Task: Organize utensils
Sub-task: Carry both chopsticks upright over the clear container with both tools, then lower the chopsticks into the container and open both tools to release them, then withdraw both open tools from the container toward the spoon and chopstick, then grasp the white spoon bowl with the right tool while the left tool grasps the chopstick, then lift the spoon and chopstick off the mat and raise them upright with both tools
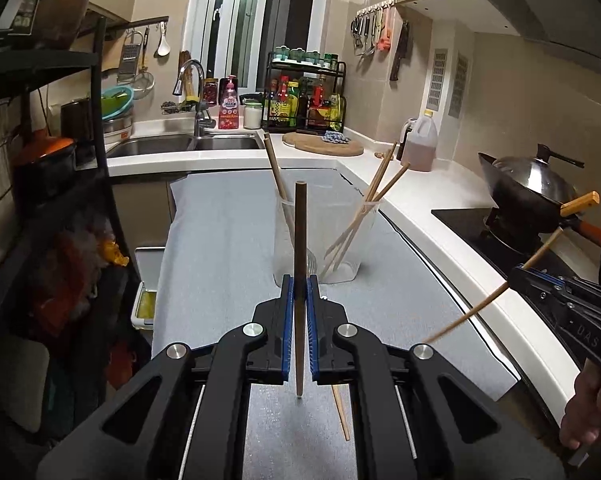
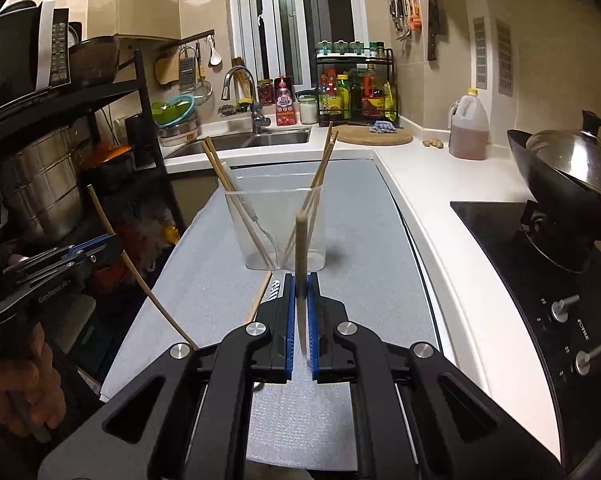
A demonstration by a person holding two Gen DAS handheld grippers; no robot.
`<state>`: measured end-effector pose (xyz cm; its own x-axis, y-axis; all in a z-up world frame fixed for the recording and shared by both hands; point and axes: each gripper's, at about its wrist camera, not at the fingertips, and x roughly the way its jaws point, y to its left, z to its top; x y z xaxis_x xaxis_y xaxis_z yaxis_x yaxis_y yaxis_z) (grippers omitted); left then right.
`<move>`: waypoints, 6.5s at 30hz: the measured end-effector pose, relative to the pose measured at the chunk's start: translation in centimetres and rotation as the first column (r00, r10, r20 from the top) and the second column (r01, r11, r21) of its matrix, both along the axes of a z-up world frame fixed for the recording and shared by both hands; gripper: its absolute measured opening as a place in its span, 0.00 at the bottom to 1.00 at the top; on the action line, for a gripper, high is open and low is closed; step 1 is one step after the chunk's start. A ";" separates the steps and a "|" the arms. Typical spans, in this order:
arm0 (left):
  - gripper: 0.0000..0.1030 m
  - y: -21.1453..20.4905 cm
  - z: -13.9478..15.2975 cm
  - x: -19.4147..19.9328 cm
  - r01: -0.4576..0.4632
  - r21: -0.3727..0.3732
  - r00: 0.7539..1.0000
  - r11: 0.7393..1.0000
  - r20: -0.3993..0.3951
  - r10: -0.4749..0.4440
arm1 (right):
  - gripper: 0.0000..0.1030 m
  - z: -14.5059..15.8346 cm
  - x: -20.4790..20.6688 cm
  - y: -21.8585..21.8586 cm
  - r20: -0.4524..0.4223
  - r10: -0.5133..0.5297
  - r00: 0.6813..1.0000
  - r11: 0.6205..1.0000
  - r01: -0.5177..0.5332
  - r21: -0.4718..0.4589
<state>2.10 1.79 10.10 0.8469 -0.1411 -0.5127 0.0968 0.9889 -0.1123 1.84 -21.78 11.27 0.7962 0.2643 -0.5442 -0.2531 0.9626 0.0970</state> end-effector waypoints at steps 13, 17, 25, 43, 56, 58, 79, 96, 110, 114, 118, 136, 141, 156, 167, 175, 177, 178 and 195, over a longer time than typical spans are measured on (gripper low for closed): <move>0.06 0.5 2.9 4.6 0.035 -0.024 0.998 0.999 -0.059 -0.037 | 0.06 1.3 4.8 0.0 -0.015 0.015 1.000 0.999 -0.014 0.032; 0.06 0.9 5.6 6.4 0.069 -0.050 0.995 0.996 -0.062 -0.072 | 0.06 3.7 6.4 0.6 0.026 0.048 0.999 0.998 -0.049 0.044; 0.06 1.5 12.7 10.6 0.111 -0.127 0.994 0.986 0.014 -0.110 | 0.06 10.3 9.8 2.7 0.179 0.104 0.978 0.991 -0.117 0.066; 0.06 -0.7 7.4 21.9 0.083 -0.030 0.996 0.996 -0.033 -0.084 | 0.06 5.4 20.7 4.4 0.150 0.063 0.987 0.991 -0.079 0.105; 0.10 -1.0 2.6 23.6 0.094 -0.007 0.985 0.996 -0.145 -0.094 | 0.16 1.2 22.1 5.2 0.045 0.085 0.995 0.996 -0.086 0.027; 0.30 -1.0 3.3 22.8 0.088 0.010 0.990 0.996 -0.115 -0.086 | 0.22 1.4 21.7 5.1 0.050 0.057 0.997 0.998 -0.057 -0.011; 0.37 1.1 6.8 7.7 0.020 0.018 0.996 1.000 0.084 -0.021 | 0.39 6.4 7.0 2.1 0.261 -0.024 0.965 0.999 0.036 -0.041; 0.37 2.4 -5.9 -0.7 -0.018 -0.003 0.999 1.000 -0.041 0.018 | 0.23 -4.0 0.3 1.1 0.044 -0.038 0.998 0.998 0.036 0.059; 0.34 3.4 -9.5 -1.0 -0.025 -0.035 0.994 0.999 -0.110 0.021 | 0.20 -13.3 2.7 5.0 -0.232 0.035 0.972 0.994 -0.010 0.110; 0.34 3.6 -9.6 -1.2 -0.020 -0.037 0.994 0.999 -0.108 0.016 | 0.21 -15.1 3.8 5.9 -0.284 0.027 0.958 0.995 0.002 0.100; 0.34 4.1 -9.7 -1.2 -0.031 -0.048 0.993 0.998 -0.112 0.025 | 0.21 -16.3 4.3 6.6 -0.316 0.028 0.948 0.996 0.001 0.090; 0.34 3.5 -10.3 -1.1 -0.015 -0.040 0.991 0.999 -0.131 0.010 | 0.14 -17.0 3.8 7.0 -0.333 -0.018 0.943 0.997 0.042 0.064; 0.34 2.8 -10.8 -0.9 -0.004 -0.026 0.989 1.000 -0.147 0.000 | 0.10 -17.0 3.4 6.0 -0.329 -0.044 0.943 0.995 0.070 0.068; 0.34 -0.2 -12.7 0.1 0.027 0.024 0.980 0.999 -0.198 -0.021 | 0.09 -16.5 2.2 1.2 -0.267 -0.140 0.953 0.986 0.160 0.053; 0.34 -4.8 -14.8 1.3 0.082 0.003 0.969 0.997 -0.232 -0.079 | 0.12 -17.3 1.5 -0.6 -0.236 -0.133 0.963 0.988 0.148 0.044; 0.21 -7.4 -16.0 1.6 0.072 0.112 0.964 0.991 -0.264 -0.040 | 0.13 -17.4 1.2 -0.6 -0.242 -0.104 0.965 0.992 0.119 0.051; 0.11 -7.0 -15.9 1.4 0.062 0.114 0.964 0.992 -0.265 -0.030 | 0.14 -17.4 1.1 -0.5 -0.248 -0.104 0.963 0.991 0.120 0.051; 0.07 -6.6 -15.9 1.4 0.055 0.112 0.963 0.992 -0.268 -0.023 | 0.14 -17.4 1.1 -0.5 -0.250 -0.106 0.962 0.991 0.121 0.048; 0.06 -3.3 -15.9 -0.6 0.011 0.073 0.960 0.997 -0.280 0.010 | 0.13 -17.3 0.2 0.7 -0.231 -0.130 0.964 0.991 0.123 -0.045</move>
<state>1.53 -1.47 -5.83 0.6680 -0.0943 -0.7382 0.0720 0.9955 -0.0620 2.07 -21.04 -5.99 0.6726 0.1507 -0.7245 -0.1032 0.9886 0.1098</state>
